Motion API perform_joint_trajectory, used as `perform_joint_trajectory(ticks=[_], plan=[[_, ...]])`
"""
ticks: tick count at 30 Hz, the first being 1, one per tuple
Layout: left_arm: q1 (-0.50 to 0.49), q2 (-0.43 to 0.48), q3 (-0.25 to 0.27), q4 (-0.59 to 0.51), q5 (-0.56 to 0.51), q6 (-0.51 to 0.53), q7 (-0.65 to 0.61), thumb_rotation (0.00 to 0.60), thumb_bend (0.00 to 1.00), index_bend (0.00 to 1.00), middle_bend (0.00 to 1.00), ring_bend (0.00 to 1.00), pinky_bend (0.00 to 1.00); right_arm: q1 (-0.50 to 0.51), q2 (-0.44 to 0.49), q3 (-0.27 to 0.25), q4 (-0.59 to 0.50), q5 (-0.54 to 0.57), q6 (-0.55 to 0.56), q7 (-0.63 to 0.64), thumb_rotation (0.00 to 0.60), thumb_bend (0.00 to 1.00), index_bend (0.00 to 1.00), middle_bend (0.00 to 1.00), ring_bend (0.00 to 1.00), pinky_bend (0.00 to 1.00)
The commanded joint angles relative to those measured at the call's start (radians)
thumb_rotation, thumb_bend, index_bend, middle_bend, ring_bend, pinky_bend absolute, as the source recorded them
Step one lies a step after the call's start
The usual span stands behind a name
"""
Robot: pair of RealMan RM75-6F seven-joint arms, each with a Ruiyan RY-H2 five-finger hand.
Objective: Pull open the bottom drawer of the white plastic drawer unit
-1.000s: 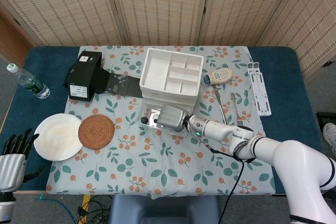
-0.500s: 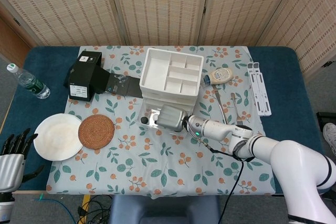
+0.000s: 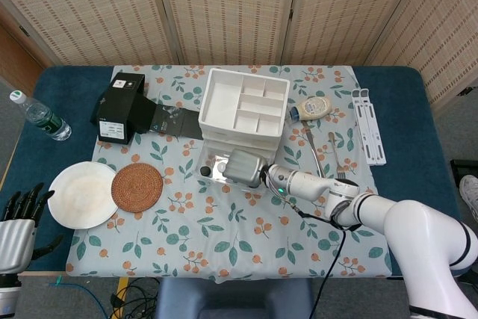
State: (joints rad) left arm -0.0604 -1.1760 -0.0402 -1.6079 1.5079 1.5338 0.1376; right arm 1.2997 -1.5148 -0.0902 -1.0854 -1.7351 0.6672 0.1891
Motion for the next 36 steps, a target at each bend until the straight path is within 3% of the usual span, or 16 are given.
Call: perform_joint_trajectory(ticks=[1, 10, 14, 21, 28, 36], plan=[[0.0, 0.0, 0.0, 0.001, 0.0, 0.0, 0.0, 0.6, 0.17, 0.14, 0.07, 0.11, 0.07, -0.001, 0.001, 0.002, -0.002, 0.003, -0.001, 0.002, 0.6, 0.22, 0.53, 0.96, 1.0, 1.0], [0.0, -0.001, 0.001, 0.004, 0.001, 0.0, -0.002, 0.6, 0.17, 0.14, 0.07, 0.11, 0.07, -0.008, 0.0, 0.006, -0.005, 0.013, 0.002, 0.0, 0.6, 0.28, 0.57, 0.97, 1.0, 1.0], [0.0, -0.001, 0.001, 0.004, 0.001, -0.001, -0.002, 0.6, 0.17, 0.14, 0.07, 0.11, 0.07, -0.012, -0.002, 0.012, -0.005, 0.017, 0.007, -0.004, 0.6, 0.36, 0.6, 0.98, 1.0, 1.0], [0.0, 0.003, 0.0, 0.0, 0.004, 0.002, -0.002, 0.6, 0.17, 0.14, 0.07, 0.11, 0.07, -0.038, 0.025, 0.047, -0.028, 0.05, 0.053, -0.022, 0.6, 0.41, 0.6, 0.98, 1.0, 1.0], [-0.005, 0.005, 0.0, -0.01, 0.016, 0.002, 0.005, 0.6, 0.17, 0.14, 0.07, 0.11, 0.07, -0.092, 0.11, 0.085, -0.148, 0.074, 0.146, -0.084, 0.6, 0.42, 0.6, 0.98, 1.0, 1.0], [-0.013, 0.005, 0.001, -0.023, 0.029, -0.001, 0.016, 0.6, 0.17, 0.14, 0.07, 0.11, 0.07, -0.183, 0.219, 0.082, -0.336, 0.054, 0.277, -0.149, 0.6, 0.43, 0.6, 0.98, 1.0, 1.0]])
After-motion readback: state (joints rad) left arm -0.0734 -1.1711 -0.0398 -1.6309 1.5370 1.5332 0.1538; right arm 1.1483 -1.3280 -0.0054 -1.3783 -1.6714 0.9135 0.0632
